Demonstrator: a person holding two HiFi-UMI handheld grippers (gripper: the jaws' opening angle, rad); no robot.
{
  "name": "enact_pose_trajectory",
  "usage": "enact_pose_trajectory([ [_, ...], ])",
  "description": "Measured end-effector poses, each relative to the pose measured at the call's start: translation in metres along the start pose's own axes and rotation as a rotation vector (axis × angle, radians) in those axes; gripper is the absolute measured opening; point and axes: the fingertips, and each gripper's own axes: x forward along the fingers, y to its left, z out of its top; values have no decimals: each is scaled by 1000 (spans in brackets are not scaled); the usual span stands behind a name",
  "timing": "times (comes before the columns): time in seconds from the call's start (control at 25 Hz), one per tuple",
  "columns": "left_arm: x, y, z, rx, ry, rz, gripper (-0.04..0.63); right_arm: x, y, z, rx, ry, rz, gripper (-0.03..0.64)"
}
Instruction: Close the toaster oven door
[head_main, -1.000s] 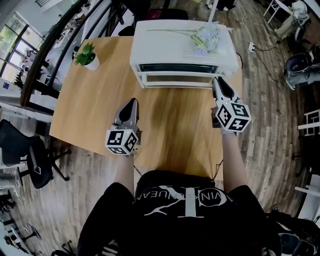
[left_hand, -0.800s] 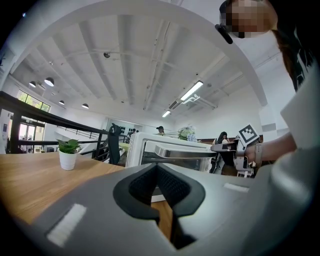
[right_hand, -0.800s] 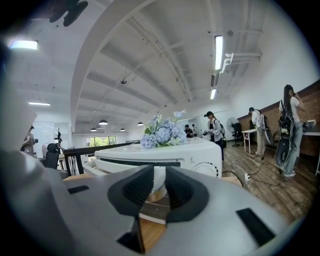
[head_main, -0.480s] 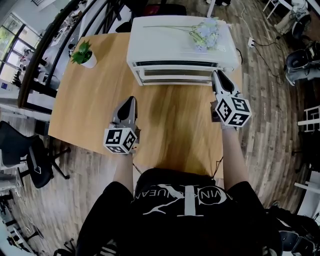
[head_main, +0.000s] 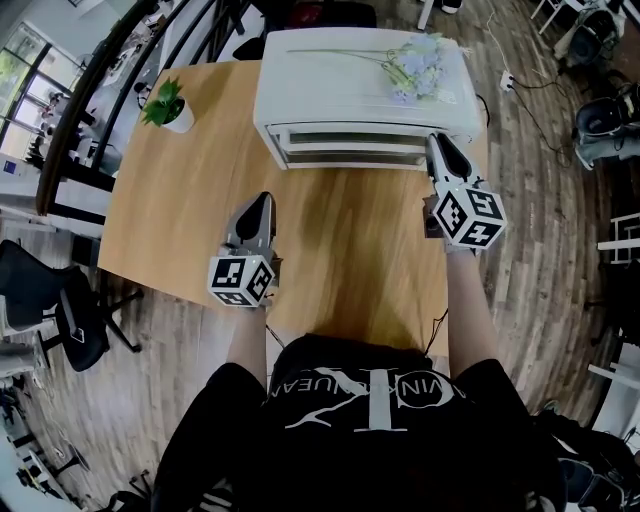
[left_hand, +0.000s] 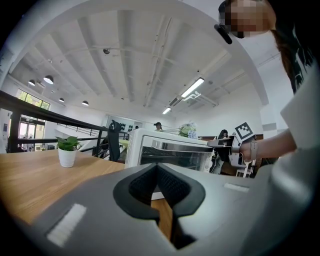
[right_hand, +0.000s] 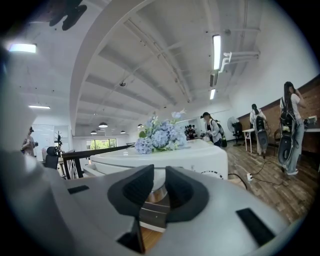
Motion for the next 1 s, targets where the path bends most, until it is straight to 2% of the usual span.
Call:
enact_pose_trajectory([
  [0.44,-11,5,-2,-2,17,27,-6,5,-2,2,7,-11,7,66],
  [0.6,-18,6,-3,-7,13,38,-6,5,-3,2,6,-16,35,66],
  [0.68,-21,7,-3,-9,10,41,-6,4,-1,5,-24,-32,43,66],
  [0.84,-28,7,-2,-9,-1,49,-6,-14,7,27,-79,-146,38,66],
  [1.0,-33,5,2,3,-29,46,-6,-31,23,28,-126,-149,76,66],
])
